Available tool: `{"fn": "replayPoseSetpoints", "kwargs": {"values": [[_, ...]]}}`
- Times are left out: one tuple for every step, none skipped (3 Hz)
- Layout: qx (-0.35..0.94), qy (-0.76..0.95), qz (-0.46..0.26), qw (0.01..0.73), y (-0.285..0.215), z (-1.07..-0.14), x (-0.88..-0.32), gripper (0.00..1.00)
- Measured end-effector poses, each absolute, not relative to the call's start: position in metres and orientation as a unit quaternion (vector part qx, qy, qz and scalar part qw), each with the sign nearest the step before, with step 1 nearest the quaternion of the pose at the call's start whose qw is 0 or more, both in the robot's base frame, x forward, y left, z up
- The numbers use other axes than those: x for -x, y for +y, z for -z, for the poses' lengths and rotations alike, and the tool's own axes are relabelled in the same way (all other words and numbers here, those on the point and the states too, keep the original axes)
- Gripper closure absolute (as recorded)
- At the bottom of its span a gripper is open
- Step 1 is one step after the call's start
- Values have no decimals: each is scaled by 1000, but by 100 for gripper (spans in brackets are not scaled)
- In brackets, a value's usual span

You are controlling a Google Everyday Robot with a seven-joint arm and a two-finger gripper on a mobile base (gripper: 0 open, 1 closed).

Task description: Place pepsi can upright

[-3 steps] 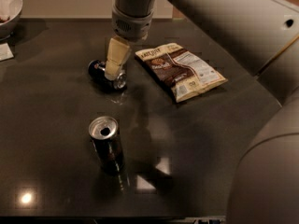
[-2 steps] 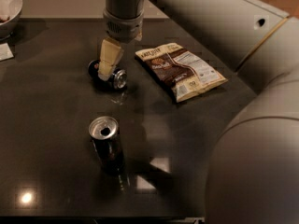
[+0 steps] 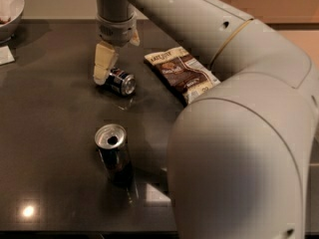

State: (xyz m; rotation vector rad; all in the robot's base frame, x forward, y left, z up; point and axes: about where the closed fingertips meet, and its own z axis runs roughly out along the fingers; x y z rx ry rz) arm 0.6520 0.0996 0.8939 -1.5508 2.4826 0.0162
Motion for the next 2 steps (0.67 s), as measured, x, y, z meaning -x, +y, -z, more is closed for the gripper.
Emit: {"fn": "replayPoseSetpoints", "kwargs": {"values": [[528, 844, -9, 96, 117, -883, -661, 0], [530, 843, -16, 88, 131, -873, -663, 0]]}}
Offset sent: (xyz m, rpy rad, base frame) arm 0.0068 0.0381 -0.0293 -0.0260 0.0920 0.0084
